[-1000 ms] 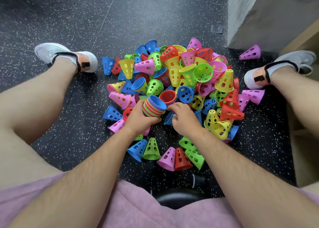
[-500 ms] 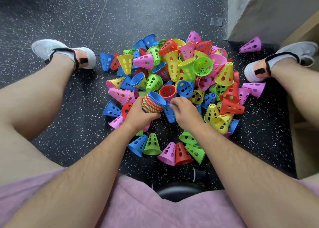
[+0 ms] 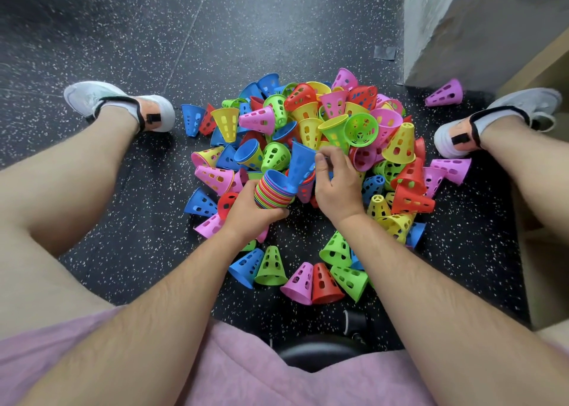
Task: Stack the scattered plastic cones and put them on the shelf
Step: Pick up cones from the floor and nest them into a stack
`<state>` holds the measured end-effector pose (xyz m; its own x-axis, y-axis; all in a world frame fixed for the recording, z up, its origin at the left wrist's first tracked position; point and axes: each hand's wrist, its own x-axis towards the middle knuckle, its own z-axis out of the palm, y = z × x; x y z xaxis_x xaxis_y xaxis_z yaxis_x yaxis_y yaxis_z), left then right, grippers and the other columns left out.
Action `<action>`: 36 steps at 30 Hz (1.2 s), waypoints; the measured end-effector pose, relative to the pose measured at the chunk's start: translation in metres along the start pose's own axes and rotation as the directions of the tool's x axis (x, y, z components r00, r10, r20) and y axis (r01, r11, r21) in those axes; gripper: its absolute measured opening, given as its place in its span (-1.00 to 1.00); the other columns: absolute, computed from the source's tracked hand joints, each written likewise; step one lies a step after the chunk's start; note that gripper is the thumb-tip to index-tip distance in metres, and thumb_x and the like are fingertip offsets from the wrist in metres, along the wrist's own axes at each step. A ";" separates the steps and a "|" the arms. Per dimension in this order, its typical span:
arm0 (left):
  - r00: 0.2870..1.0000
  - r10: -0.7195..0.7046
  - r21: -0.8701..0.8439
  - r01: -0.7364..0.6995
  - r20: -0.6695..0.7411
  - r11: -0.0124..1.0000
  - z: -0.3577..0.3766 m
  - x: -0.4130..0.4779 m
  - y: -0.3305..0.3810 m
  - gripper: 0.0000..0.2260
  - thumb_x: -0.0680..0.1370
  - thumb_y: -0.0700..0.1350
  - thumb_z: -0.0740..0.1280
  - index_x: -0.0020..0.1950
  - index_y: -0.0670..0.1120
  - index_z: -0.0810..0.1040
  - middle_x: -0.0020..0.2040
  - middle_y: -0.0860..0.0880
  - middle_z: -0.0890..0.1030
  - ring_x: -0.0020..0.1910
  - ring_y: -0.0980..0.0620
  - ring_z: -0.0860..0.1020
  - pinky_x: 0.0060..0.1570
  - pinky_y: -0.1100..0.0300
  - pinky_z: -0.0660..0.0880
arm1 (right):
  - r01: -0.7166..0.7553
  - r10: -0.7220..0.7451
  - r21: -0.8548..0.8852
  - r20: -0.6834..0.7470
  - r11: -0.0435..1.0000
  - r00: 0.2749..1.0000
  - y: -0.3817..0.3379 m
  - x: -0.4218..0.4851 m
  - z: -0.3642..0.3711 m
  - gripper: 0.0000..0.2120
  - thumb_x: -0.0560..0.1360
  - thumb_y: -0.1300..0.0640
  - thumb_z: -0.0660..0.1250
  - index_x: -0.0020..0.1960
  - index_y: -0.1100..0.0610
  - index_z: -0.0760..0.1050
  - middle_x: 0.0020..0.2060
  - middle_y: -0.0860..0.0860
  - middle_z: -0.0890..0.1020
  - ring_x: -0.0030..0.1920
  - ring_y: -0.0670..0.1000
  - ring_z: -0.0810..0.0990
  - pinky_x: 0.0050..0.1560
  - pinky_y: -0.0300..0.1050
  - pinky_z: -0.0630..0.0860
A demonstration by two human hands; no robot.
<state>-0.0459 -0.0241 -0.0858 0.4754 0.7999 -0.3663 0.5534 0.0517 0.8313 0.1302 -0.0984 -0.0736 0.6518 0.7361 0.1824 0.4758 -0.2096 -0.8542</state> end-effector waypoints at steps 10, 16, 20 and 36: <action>1.000 0.012 -0.019 -0.012 0.000 1.000 0.005 0.009 -0.001 -0.40 0.34 -0.07 0.65 0.27 -0.02 0.45 0.04 0.01 0.64 -0.02 0.08 0.65 -0.04 0.19 0.56 | -0.122 0.089 0.053 0.419 0.991 0.903 0.000 -0.009 0.014 -0.81 0.69 -0.01 0.12 0.13 -0.03 0.50 -0.19 -0.14 0.57 -0.13 -0.13 0.53 -0.13 -0.17 0.44; 1.000 0.005 -0.033 -0.005 0.006 0.999 0.007 0.010 0.001 -0.49 0.36 -0.08 0.64 0.20 0.03 0.47 0.00 0.03 0.65 -0.10 0.19 0.64 -0.13 0.32 0.50 | -0.127 0.157 -0.111 0.340 0.986 0.927 0.014 0.003 0.014 -0.72 0.68 0.10 0.10 0.30 0.06 0.50 0.18 -0.03 0.58 0.23 -0.03 0.50 0.29 -0.02 0.44; 1.000 0.023 -0.036 -0.022 0.016 0.999 0.009 0.012 0.000 -0.57 0.39 -0.13 0.63 0.04 0.14 0.45 -0.06 0.04 0.64 -0.21 0.30 0.60 -0.18 0.37 0.53 | -0.006 0.161 -0.354 0.410 0.935 0.898 0.030 0.004 0.018 -0.65 0.65 0.16 0.17 0.42 0.08 0.46 0.36 0.01 0.47 0.37 0.10 0.35 0.42 -0.01 0.30; 1.000 -0.023 -0.011 0.023 0.000 1.000 0.009 0.012 -0.005 -0.41 0.32 0.02 0.66 0.24 0.04 0.46 0.03 0.05 0.64 -0.04 0.11 0.65 0.01 0.14 0.57 | -0.048 0.105 -0.217 0.261 0.975 0.960 0.029 0.015 0.015 -0.74 0.64 0.16 0.24 0.29 0.16 0.54 0.22 0.10 0.53 0.24 0.10 0.49 0.28 -0.10 0.40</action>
<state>-0.0370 -0.0200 -0.0979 0.4625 0.7988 -0.3847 0.5562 0.0765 0.8275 0.1451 -0.0842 -0.1030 0.5216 0.8521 -0.0419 0.5608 -0.3795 -0.7358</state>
